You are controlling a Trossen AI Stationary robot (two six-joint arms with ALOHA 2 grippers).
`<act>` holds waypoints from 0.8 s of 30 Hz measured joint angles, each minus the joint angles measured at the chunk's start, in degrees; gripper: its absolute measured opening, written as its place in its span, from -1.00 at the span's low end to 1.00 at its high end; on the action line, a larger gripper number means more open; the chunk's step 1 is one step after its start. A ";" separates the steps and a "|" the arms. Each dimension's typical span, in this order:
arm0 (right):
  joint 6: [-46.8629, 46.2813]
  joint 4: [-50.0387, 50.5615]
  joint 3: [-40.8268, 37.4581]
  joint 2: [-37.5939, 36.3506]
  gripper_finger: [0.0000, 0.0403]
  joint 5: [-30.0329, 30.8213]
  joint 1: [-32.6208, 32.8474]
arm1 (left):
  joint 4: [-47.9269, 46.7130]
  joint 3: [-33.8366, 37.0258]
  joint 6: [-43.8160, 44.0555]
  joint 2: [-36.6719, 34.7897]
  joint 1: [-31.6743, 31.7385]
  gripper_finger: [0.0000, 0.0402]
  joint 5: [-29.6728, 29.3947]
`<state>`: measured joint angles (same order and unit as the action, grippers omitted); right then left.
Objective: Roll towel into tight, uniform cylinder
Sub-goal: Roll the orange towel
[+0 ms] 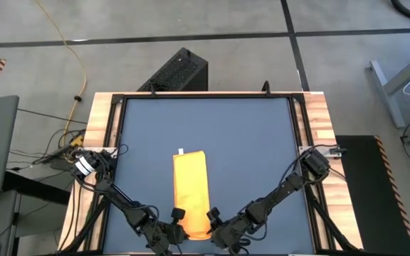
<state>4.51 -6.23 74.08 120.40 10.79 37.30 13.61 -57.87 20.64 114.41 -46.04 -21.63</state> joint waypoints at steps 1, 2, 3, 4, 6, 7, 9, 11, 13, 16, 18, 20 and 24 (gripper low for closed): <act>-0.06 0.01 0.00 0.00 -0.11 0.00 -0.10 | 0.00 0.00 0.00 0.00 0.00 -1.00 0.00; -0.11 0.03 0.00 0.00 -0.11 -0.01 -0.32 | 0.00 0.00 0.00 0.00 0.00 -1.00 0.00; -0.14 0.08 0.00 0.00 -0.12 -0.07 -0.47 | 0.00 0.00 0.00 0.00 0.00 -1.00 0.00; -0.29 0.19 0.00 0.00 -0.12 -0.07 -0.66 | 0.00 0.00 0.00 0.00 0.00 -1.00 0.00; -1.70 0.25 0.00 0.00 -0.13 -0.17 -0.82 | 0.00 0.00 0.01 0.00 0.00 -1.00 0.00; -2.45 0.28 0.00 0.00 -0.13 -0.22 -1.15 | 0.00 0.00 0.06 0.00 0.01 -1.00 0.02; -3.82 -0.01 0.04 0.70 -0.13 -0.40 -1.45 | 0.00 0.00 0.09 0.00 0.02 -1.00 0.05; -4.59 0.84 -0.04 1.07 -0.13 -0.61 -1.45 | 0.00 0.00 0.17 0.00 0.02 -1.00 0.13; -4.72 0.36 0.11 2.00 -0.13 -0.82 -1.75 | -0.17 0.00 0.46 0.00 0.04 -1.00 0.20; -4.72 0.44 0.11 2.24 -0.13 0.77 -1.38 | -0.19 -0.02 0.53 0.00 0.02 -1.00 0.29; -5.01 0.52 0.11 2.31 -0.13 1.48 -1.38 | -0.23 -0.02 0.66 0.00 0.02 -1.00 0.32; -6.27 0.82 0.09 1.87 -0.13 2.19 -1.44 | -0.22 -0.02 0.66 0.00 0.02 -1.00 0.31; -9.82 2.43 -0.09 0.19 -0.13 2.29 -1.56 | -0.17 -0.02 0.66 0.00 0.02 -1.00 0.22</act>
<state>-5.30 -3.80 74.00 120.59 13.08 35.74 13.43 -57.89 21.30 114.41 -46.02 -21.41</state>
